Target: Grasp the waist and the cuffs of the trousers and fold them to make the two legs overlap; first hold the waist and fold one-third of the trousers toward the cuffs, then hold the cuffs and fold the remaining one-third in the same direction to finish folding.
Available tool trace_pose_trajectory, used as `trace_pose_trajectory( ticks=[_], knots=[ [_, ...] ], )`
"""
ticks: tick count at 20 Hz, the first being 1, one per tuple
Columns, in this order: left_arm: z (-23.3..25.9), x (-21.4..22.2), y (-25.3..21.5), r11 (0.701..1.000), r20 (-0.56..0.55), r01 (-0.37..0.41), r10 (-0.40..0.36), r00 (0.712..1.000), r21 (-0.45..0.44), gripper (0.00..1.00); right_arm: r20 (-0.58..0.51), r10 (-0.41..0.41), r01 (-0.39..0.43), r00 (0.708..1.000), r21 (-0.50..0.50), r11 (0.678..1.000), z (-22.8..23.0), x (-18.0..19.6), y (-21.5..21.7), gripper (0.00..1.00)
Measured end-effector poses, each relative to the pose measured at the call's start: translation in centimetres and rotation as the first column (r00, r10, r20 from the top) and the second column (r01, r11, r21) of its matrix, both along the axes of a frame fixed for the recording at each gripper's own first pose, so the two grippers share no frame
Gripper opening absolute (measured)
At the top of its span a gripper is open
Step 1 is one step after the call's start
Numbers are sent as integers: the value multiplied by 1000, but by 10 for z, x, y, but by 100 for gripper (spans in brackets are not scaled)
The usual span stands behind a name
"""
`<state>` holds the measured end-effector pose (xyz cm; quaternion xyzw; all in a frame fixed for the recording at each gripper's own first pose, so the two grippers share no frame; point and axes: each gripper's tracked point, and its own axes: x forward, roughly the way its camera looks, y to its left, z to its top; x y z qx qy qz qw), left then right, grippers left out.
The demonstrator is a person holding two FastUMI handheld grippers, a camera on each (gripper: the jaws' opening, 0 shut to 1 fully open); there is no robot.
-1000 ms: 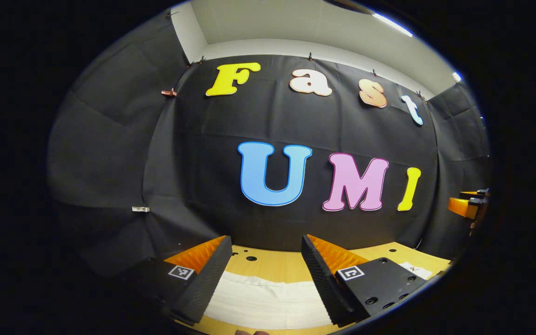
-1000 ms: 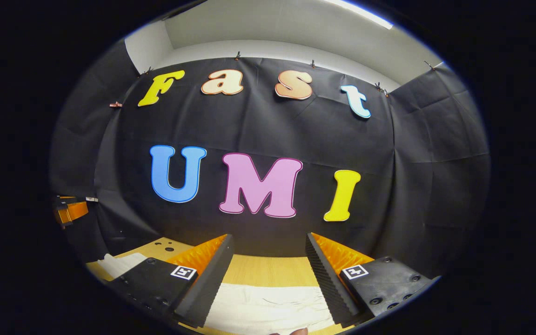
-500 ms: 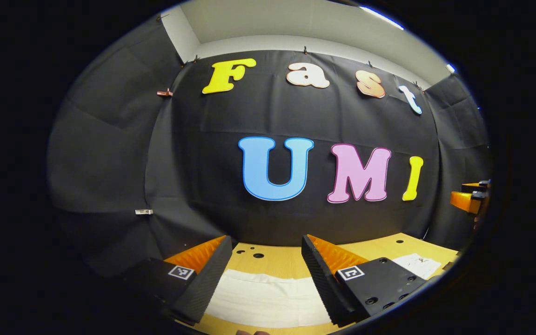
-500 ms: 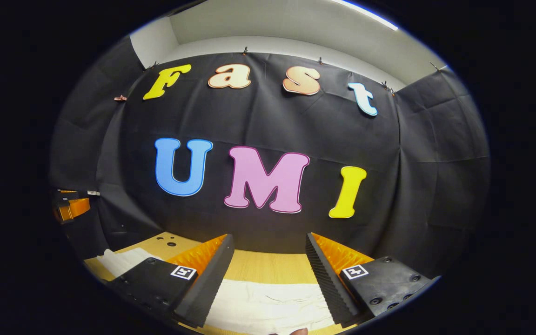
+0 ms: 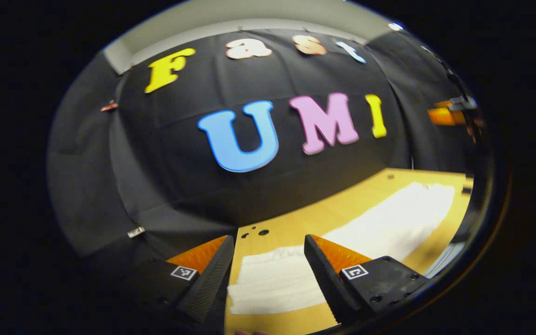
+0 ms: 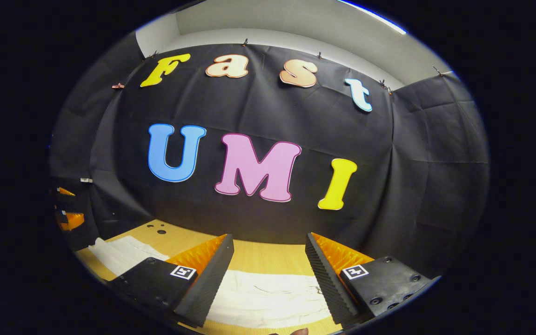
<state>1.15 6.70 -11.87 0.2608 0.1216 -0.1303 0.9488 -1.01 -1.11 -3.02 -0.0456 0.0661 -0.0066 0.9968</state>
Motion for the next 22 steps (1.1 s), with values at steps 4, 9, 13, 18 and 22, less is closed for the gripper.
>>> trace_pose_trajectory(
  ticks=[4, 9, 13, 18, 22],
  knots=[
    [-71, -9, 31, 939, -158, 198, -158, 975, 282, 96, -28, -38, 37, 999, -34, 999, -6, -4, -9, 96],
    [-159, -27, 68, 797, -423, 426, -239, 874, 429, 97, -58, -102, 99, 993, -53, 994, -10, -16, -27, 98],
    [-208, -28, 109, 677, -554, 515, -186, 811, 526, 96, -85, -154, 149, 984, -72, 986, -20, -40, -60, 98],
    [-228, -11, 116, 546, -593, 571, -160, 789, 613, 96, -114, -185, 174, 976, -99, 980, -29, -46, -74, 98],
    [-237, 13, 117, 497, -601, 578, -134, 788, 647, 93, -145, -217, 194, 965, -158, 968, -45, -50, -90, 98]
  ],
)
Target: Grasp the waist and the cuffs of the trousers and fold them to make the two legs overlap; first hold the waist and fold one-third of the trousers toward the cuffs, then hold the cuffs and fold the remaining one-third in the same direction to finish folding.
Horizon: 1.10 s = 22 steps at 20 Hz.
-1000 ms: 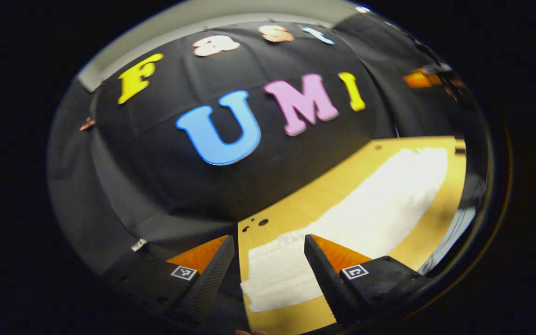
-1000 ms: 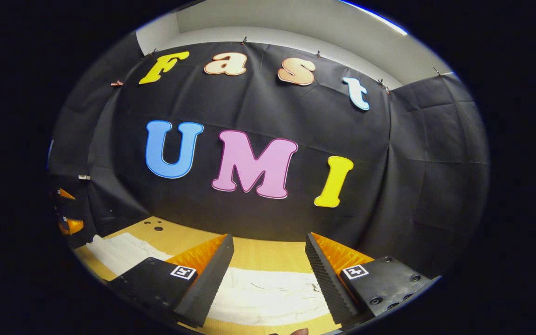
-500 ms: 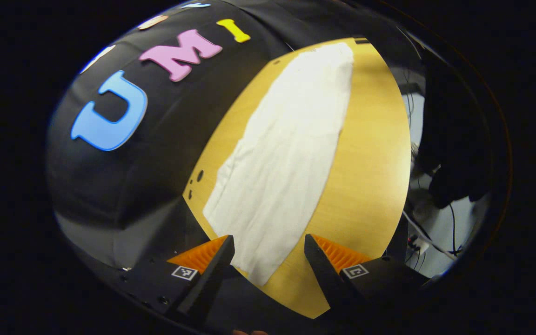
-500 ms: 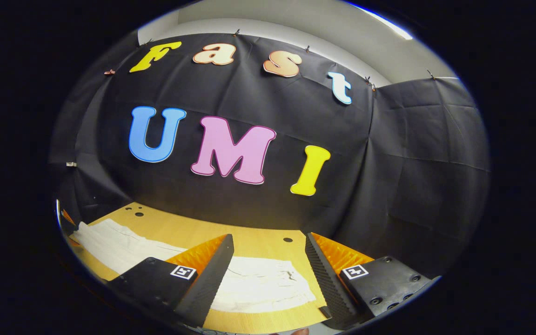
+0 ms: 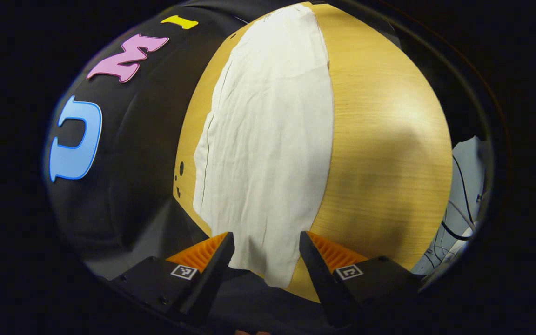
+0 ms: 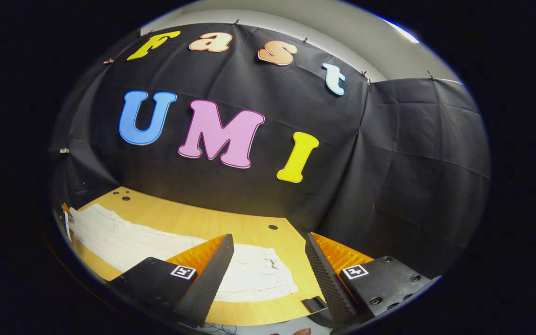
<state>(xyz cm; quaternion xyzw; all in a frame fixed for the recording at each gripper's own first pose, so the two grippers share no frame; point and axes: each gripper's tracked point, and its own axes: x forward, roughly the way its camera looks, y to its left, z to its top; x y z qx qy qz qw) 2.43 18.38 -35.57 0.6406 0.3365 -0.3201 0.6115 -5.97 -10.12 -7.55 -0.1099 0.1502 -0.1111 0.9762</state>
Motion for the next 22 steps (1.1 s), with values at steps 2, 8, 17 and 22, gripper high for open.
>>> trace_pose_trajectory(
  ticks=[2, 8, 17, 22],
  knots=[
    [-11, 1, 0, 1000, -35, -11, 12, 999, 26, 74, -34, -11, 9, 999, -66, 998, -15, -4, -11, 97],
    [-20, -3, 1, 994, -48, -86, 89, 995, 64, 6, -188, 70, -123, 980, -288, 950, -68, -4, -53, 98],
    [-19, -6, 0, 986, -57, -106, 114, 992, 131, 6, -529, 291, -544, 797, -422, 725, -198, -2, -90, 98],
    [-20, -6, 1, 982, -51, -125, 133, 990, 139, 6, -683, 364, -742, 633, -403, 536, -264, 2, -106, 98]
  ],
)
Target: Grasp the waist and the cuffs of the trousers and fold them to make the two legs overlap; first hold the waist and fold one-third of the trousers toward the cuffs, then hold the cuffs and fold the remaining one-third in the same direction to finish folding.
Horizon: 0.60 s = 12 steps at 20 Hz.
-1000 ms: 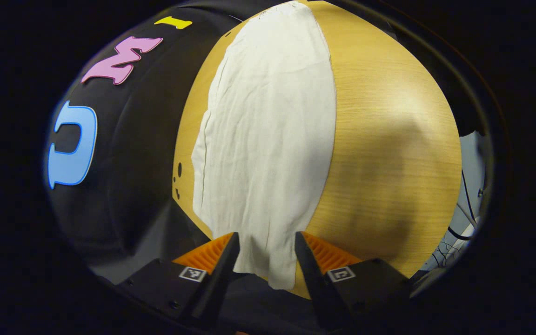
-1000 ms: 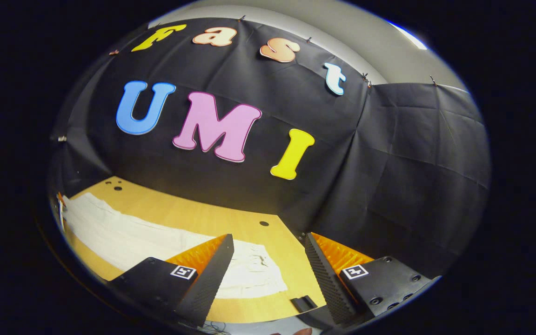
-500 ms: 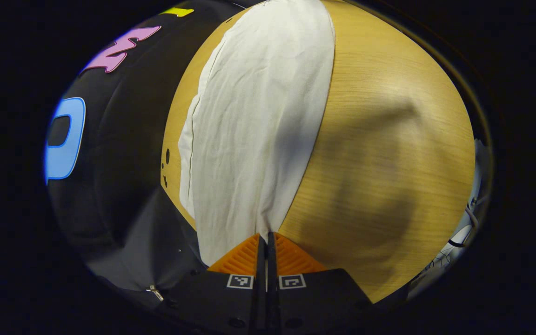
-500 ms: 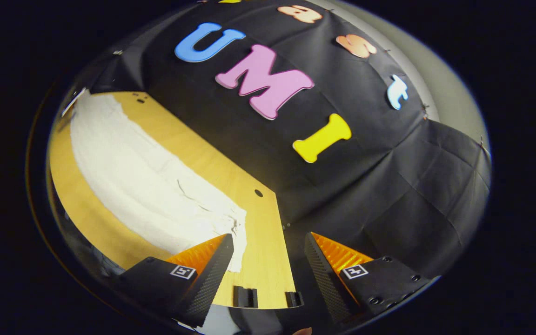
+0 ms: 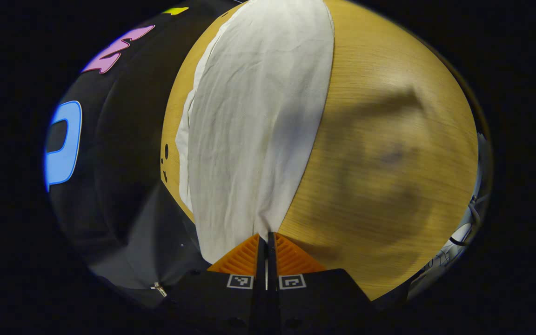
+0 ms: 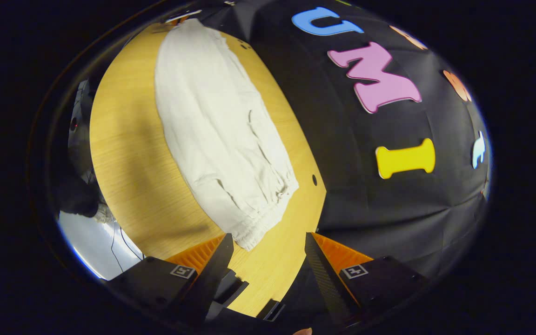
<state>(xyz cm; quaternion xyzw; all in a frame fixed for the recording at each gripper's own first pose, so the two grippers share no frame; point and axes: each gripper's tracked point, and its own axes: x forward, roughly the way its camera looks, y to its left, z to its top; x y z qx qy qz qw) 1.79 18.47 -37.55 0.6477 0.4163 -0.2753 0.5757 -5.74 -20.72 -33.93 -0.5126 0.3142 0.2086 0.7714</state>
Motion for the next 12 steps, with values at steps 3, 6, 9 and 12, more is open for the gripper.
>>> trace_pose_trajectory(
  ticks=[3, 6, 9, 12],
  knots=[
    [0, 0, 0, 1000, -4, 2, -2, 1000, -2, 6, -77, 101, -106, 992, -56, 993, -29, 7, 0, 98],
    [0, 1, 0, 1000, -9, -10, 10, 1000, -4, 6, -125, 213, -225, 969, -96, 970, -52, 17, 10, 97],
    [-1, 1, -1, 1000, -4, -24, 24, 1000, -8, 6, -124, 281, -296, 952, -120, 948, -63, 35, 21, 88],
    [-1, 1, -2, 999, 9, -43, 44, 999, -27, 6, -191, 216, -241, 957, -119, 963, -81, 35, 19, 49]
  ],
)
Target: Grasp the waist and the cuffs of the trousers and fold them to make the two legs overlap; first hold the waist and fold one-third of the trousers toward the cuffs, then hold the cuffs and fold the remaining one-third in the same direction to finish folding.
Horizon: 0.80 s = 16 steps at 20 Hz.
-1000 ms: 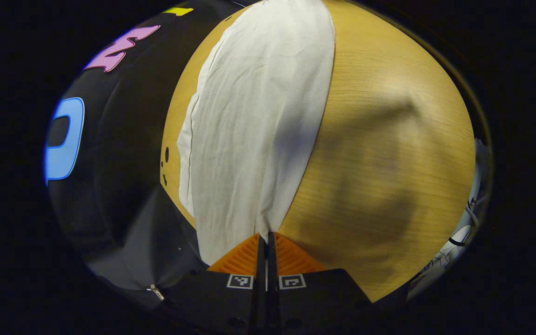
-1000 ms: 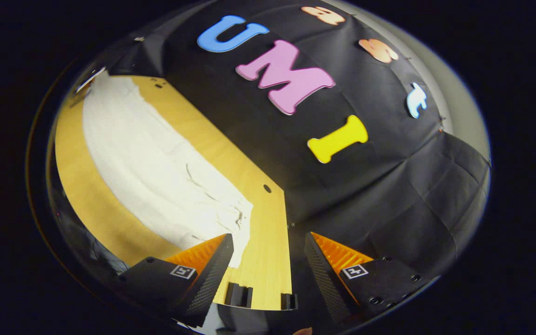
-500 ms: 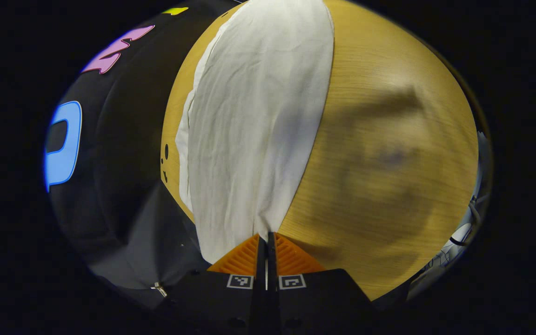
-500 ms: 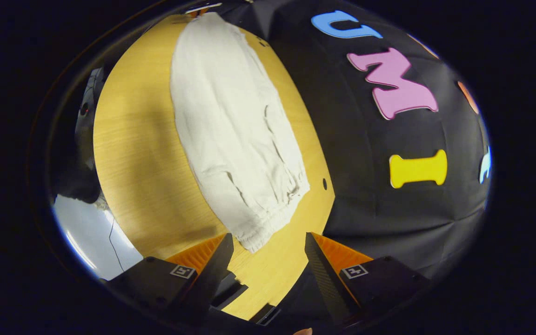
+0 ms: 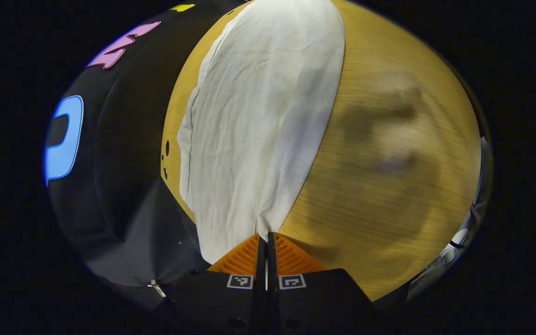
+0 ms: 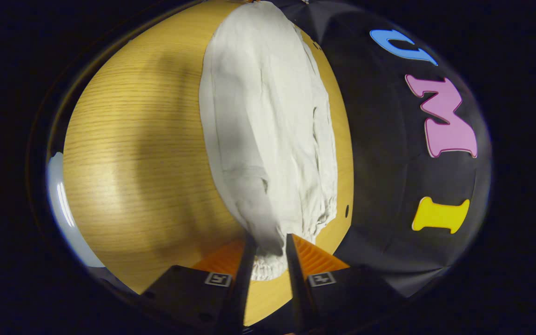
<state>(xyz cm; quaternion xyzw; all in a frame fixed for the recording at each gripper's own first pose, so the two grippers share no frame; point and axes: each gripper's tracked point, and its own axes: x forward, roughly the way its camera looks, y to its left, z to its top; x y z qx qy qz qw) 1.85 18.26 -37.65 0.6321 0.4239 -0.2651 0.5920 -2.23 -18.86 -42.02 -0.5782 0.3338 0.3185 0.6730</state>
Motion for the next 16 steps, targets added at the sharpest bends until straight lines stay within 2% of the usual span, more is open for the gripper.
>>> trace_pose_trajectory(
  ticks=[2, 3, 4, 6, 9, 12, 14, 16],
  knots=[
    [0, -2, -2, 999, 6, -34, 34, 999, -34, 6, -29, -34, 34, 999, 13, 999, 1, 1, 2, 12],
    [0, 0, -1, 998, 1, -47, 47, 999, -43, 6, -47, -55, 56, 997, 24, 998, -1, 2, 2, 8],
    [0, -1, -2, 997, -11, -62, 62, 998, -52, 5, -62, -78, 80, 995, 30, 996, 1, 3, 2, 8],
    [3, 1, -5, 992, -19, -95, 94, 995, -83, 6, -22, -110, 111, 994, 57, 992, 16, 12, 2, 8],
    [29, 14, -13, 979, 62, -133, 144, 988, -154, 5, 62, -216, 203, 975, 165, 965, 52, 26, 8, 8],
    [48, 34, -12, 949, 95, -210, 238, 967, -234, 5, 100, -364, 323, 926, 287, 902, 80, 54, 13, 8],
    [63, 50, -14, 913, 116, -275, 321, 940, -301, 7, 90, -458, 401, 885, 356, 844, 92, 68, 13, 8],
    [74, 69, -16, 878, 129, -322, 386, 913, -354, 5, 94, -520, 440, 849, 418, 795, 105, 88, 14, 8]
  ],
)
